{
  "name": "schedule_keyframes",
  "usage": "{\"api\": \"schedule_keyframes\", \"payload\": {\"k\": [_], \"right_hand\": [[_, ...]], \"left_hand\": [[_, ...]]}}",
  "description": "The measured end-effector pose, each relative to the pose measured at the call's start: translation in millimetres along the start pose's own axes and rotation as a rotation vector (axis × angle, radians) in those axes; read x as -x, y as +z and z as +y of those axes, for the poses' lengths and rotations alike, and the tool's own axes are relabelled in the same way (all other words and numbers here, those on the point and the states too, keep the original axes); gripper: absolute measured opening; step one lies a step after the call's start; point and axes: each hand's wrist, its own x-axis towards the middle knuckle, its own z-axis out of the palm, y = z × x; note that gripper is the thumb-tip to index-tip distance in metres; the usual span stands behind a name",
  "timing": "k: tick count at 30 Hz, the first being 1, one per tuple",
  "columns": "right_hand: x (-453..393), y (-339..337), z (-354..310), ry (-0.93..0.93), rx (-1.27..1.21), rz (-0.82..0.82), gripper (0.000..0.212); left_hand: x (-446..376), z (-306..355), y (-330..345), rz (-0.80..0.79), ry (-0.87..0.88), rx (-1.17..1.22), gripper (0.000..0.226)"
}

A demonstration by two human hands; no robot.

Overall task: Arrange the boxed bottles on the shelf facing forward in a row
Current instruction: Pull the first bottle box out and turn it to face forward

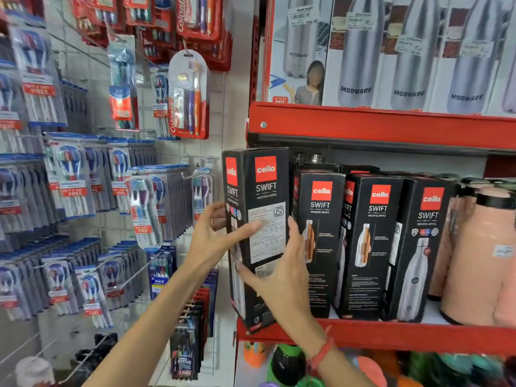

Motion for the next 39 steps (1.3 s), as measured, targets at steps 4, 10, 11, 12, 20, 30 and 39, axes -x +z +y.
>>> {"api": "schedule_keyframes", "payload": {"k": [4,10,11,12,20,30,39], "right_hand": [[-17,-27,19,0.054,-0.316,-0.275,0.119],[-41,-35,23,0.047,-0.249,-0.588,0.108],[-45,-34,21,0.055,-0.205,-0.563,0.106],[-48,-32,19,0.056,-0.153,-0.519,0.104],[-53,-4,26,0.133,0.265,-0.25,0.087],[-47,20,44,0.05,0.562,-0.026,0.073],[-35,-21,60,-0.028,0.371,0.422,0.064]], "left_hand": [[14,-4,-19,-0.263,0.021,0.078,0.078],[16,-21,-9,-0.187,0.088,0.071,0.083],[13,-24,-5,-0.173,0.105,0.049,0.084],[9,-29,0,-0.159,0.116,0.02,0.085],[-21,-66,34,-0.094,0.125,-0.088,0.086],[-16,-92,47,-0.039,0.084,-0.049,0.085],[-4,-97,51,0.06,0.058,-0.136,0.074]]}}
